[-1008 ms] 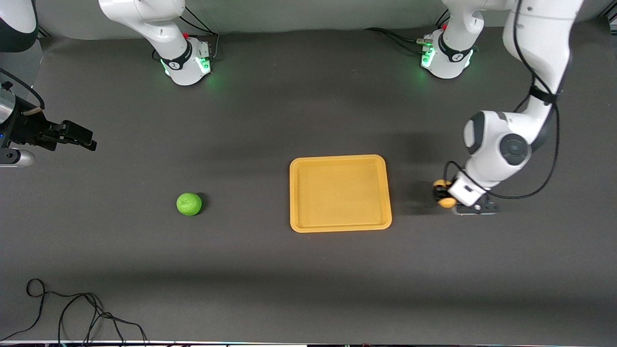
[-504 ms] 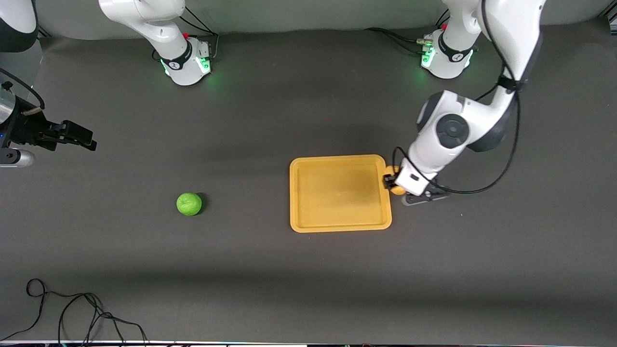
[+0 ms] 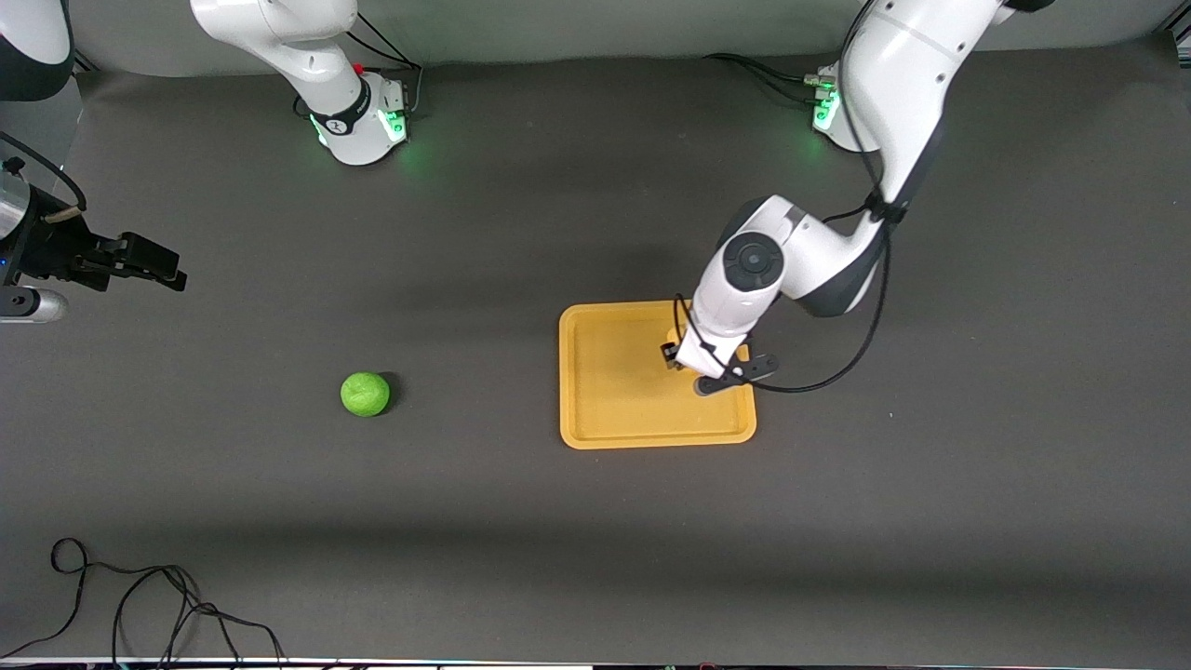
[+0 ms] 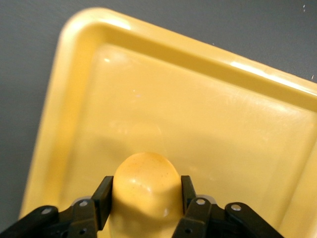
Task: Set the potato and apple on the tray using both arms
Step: 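Carry the potato with the left gripper onto the yellow tray, then open the left gripper and lift it away from the tray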
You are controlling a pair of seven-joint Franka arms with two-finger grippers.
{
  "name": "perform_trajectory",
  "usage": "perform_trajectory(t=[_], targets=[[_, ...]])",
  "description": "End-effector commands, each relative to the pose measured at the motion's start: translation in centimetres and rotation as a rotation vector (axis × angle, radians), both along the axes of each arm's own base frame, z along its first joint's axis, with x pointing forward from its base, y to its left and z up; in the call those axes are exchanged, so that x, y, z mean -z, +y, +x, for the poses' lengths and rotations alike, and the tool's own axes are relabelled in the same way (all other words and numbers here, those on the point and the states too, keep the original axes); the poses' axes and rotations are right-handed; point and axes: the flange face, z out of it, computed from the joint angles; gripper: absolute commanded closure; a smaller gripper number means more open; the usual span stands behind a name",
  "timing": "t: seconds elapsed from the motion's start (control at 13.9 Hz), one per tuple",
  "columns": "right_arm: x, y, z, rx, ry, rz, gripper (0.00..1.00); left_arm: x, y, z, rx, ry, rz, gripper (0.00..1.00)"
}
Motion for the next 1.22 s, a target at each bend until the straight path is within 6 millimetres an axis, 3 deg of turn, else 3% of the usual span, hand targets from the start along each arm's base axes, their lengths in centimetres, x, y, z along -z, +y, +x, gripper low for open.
perform_trajectory(t=[0.0, 0.36, 0.43, 0.5, 0.65, 0.72, 0.79, 0.94, 1.15], targets=[[-0.3, 0.1, 0.0, 0.011, 0.0, -0.004, 0.0, 1.8, 0.0, 0.6, -0.012, -0.025, 0.017, 0.51], [0.0, 0.0, 0.1, 0.008, 0.004, -0.004, 0.0, 3.1, 0.0, 0.7, -0.012, -0.031, 0.006, 0.51], [0.0, 0.0, 0.1, 0.008, 0.004, -0.004, 0.0, 3.1, 0.0, 0.7, -0.012, -0.03, 0.007, 0.44], [0.0, -0.1, 0.1, 0.01, 0.004, -0.004, 0.0, 3.1, -0.1, 0.6, -0.012, -0.031, 0.005, 0.16], [0.0, -0.1, 0.1, 0.008, 0.004, -0.004, 0.0, 3.1, 0.1, 0.8, -0.015, -0.034, 0.008, 0.01], [0.0, -0.1, 0.1, 0.008, 0.004, -0.004, 0.0, 3.0, 0.3, 0.9, -0.018, -0.033, 0.012, 0.01], [0.0, -0.2, 0.1, 0.01, 0.004, -0.004, 0.0, 2.3, 0.5, 1.2, -0.019, -0.036, 0.015, 0.01], [0.0, -0.1, 0.1, 0.008, 0.004, -0.004, 0.0, -1.0, 2.1, 2.0, -0.012, -0.025, 0.062, 0.01], [0.0, -0.1, 0.1, 0.008, 0.004, -0.004, 0.0, -8.3, 6.0, 2.4, 0.067, 0.019, 0.139, 0.02]])
